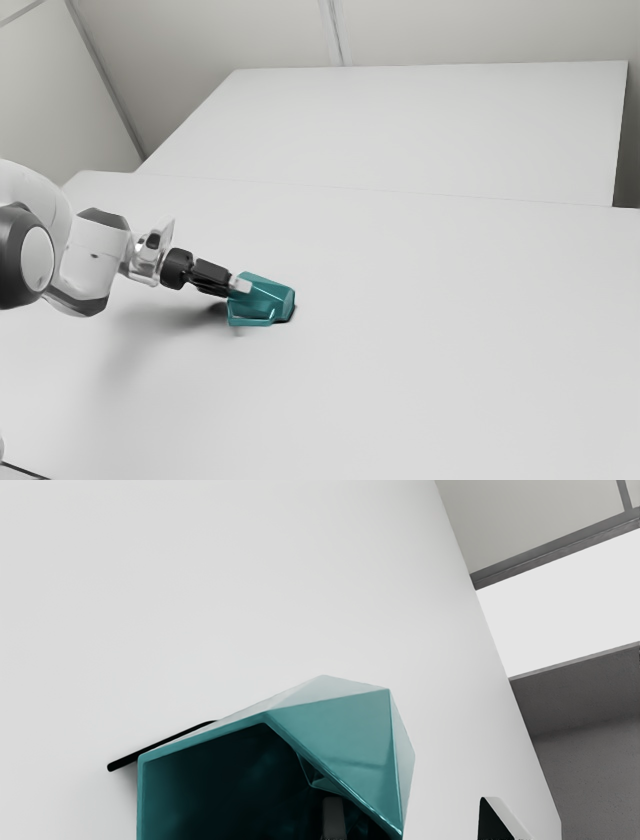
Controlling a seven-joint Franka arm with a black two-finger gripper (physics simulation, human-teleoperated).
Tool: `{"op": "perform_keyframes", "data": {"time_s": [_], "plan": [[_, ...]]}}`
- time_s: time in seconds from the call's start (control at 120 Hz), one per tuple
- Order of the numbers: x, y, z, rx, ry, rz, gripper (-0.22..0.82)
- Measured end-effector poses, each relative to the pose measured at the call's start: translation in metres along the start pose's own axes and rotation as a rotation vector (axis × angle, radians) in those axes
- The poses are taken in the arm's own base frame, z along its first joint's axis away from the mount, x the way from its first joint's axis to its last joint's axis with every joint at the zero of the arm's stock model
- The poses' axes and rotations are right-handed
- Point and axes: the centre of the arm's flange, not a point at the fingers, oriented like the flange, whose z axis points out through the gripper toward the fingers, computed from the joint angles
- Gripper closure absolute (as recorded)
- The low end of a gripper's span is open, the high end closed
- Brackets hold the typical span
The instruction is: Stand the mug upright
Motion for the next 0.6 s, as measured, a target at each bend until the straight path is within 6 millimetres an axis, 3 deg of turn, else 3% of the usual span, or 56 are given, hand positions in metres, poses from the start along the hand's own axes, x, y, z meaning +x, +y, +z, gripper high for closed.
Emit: {"op": "perform_keyframes", "data": {"time_s": [0.267,0.6], "plan": [[0.001,0.002,0.003,-0.015,0.013,0.011,0.64],[0.005,0.010,0.012,-0.042,0.021,0.028,0.76]]}}
